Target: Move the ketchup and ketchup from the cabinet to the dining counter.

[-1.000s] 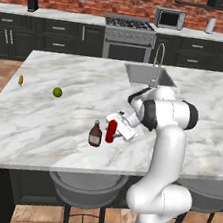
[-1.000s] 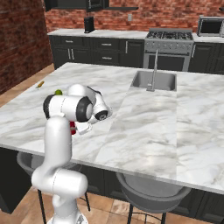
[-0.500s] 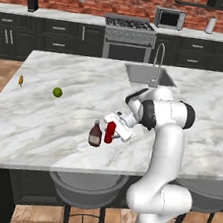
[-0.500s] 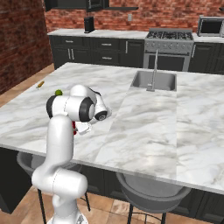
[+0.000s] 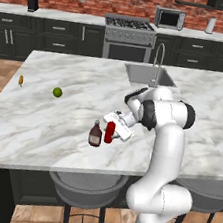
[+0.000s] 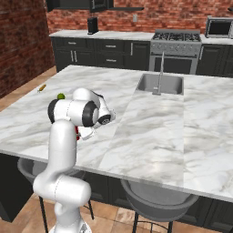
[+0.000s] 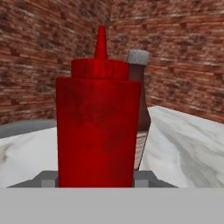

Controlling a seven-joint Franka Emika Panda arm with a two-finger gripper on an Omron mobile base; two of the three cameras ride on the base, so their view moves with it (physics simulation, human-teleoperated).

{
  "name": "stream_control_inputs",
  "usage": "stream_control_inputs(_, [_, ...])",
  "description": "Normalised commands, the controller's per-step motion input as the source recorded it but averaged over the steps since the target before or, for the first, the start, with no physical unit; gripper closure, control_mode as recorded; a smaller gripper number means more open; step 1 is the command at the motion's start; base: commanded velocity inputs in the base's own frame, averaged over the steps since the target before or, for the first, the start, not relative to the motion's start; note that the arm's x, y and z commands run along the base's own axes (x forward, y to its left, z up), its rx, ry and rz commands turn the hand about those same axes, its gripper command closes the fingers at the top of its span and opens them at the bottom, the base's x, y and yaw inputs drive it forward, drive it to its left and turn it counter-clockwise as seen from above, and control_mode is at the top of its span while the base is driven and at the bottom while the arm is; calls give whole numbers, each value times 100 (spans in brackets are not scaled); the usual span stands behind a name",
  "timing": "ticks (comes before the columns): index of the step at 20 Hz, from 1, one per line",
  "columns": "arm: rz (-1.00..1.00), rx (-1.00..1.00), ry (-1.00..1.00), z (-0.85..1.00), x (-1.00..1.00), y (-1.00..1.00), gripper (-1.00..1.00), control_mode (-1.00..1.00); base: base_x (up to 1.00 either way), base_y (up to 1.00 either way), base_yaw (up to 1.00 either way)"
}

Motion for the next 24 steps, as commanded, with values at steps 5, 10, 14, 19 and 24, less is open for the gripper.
stream_control_inputs(5, [0,0,-8,-19,-1,0,100,-100,0,0,0])
stream_control_inputs(10, [0,0,-7,-15,0,-2,-100,-100,0,0,0])
stream_control_inputs(14, [0,0,-4,-10,3,-11,-100,-100,0,0,0])
stream_control_inputs(19, [0,0,-2,-8,1,-11,-100,-100,0,0,0])
stream_control_inputs(24, [0,0,-6,-2,3,-1,-100,-100,0,0,0])
